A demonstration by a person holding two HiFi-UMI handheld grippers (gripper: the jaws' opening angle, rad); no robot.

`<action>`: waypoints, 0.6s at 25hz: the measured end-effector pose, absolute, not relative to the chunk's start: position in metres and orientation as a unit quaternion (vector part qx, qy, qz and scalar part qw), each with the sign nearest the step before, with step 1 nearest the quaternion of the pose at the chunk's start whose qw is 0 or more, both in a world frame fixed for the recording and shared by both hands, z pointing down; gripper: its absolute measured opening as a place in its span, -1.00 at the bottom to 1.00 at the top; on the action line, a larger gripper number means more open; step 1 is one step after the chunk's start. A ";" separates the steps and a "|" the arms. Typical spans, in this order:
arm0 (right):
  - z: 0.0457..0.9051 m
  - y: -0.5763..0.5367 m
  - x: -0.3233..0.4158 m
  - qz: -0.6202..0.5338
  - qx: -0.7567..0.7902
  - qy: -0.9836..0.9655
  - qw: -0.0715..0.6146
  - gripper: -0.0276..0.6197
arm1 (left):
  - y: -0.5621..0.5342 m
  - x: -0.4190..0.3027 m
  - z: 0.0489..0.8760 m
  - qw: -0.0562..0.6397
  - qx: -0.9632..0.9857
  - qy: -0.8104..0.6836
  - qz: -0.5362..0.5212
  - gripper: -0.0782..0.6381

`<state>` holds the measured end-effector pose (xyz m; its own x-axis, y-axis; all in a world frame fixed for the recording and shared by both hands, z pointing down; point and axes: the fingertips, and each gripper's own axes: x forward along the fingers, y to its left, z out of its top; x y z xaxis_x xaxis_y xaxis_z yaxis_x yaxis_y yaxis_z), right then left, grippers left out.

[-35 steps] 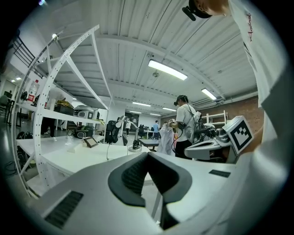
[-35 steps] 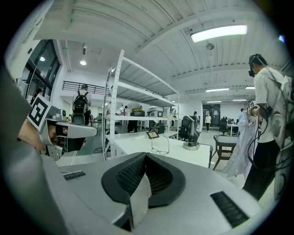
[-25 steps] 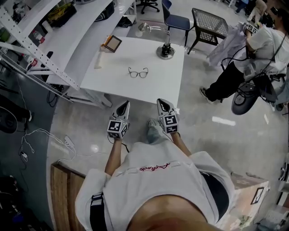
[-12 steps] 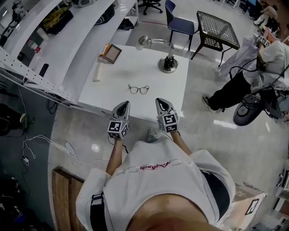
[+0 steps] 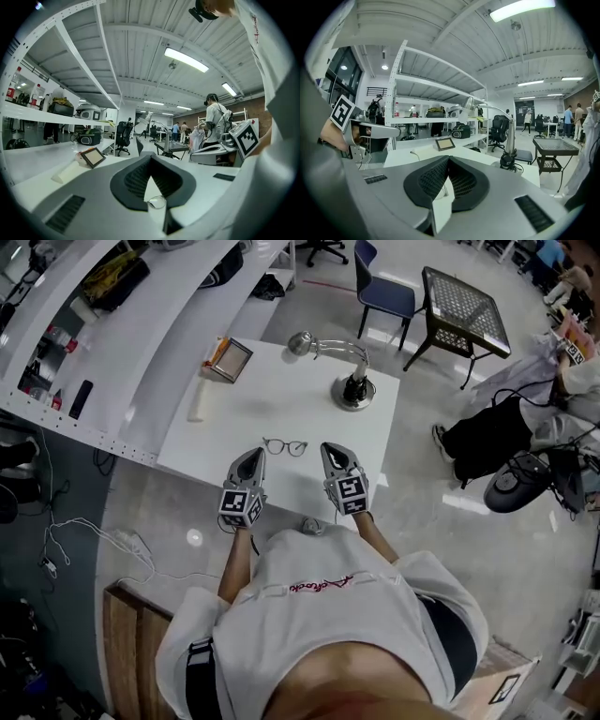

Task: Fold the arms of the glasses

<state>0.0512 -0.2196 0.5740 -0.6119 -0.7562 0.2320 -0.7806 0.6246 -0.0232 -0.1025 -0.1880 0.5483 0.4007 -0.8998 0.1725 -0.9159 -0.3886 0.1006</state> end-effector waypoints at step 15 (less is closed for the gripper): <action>0.598 -0.240 0.034 0.094 0.440 -0.883 0.132 -0.87 | -0.212 -0.141 0.581 0.131 0.824 -0.547 0.064 -0.72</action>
